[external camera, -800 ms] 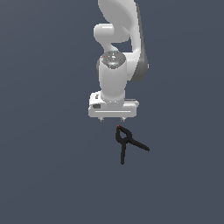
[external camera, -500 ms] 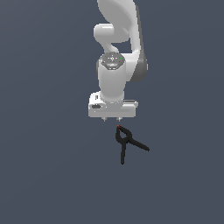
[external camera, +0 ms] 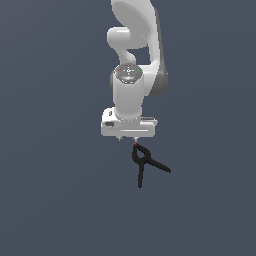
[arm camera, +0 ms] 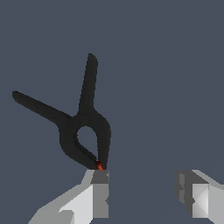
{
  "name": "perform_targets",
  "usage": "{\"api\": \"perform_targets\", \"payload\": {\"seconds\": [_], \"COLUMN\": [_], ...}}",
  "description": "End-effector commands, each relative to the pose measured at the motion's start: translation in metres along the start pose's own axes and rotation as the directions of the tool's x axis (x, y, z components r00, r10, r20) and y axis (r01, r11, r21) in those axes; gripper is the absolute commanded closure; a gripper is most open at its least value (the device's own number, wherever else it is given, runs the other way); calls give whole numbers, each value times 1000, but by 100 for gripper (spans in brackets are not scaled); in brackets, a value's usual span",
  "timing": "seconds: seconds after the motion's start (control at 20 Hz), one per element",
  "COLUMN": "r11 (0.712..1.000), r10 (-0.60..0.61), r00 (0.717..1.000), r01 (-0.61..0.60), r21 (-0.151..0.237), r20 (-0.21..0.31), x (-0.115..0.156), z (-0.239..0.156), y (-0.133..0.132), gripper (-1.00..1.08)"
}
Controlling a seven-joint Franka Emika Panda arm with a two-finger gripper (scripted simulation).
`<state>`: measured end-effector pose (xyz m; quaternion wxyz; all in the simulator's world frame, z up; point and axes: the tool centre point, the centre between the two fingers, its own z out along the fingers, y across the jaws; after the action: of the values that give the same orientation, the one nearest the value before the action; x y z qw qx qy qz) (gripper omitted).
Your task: Pick up the object and move it to a goal position.
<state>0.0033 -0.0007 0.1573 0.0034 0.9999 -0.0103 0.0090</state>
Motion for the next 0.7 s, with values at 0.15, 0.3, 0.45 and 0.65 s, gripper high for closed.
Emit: {"api": "perform_targets", "payload": {"seconds": [0.15,0.3,0.45,0.65], "r11": [1000,999,998,996], "r10": [20,36,55,80], "r00": [999,998,994,985], "r01": [-20,-37,-57,-84], "r21": [-9,-14,-20,-24], "r20": [-32,-61,-96,-151], "x": [18,33,51,75], "z": [13,25,40,63], "y": [-6,-12,-19,-32], "gripper": [-20,-20,-20,-20]}}
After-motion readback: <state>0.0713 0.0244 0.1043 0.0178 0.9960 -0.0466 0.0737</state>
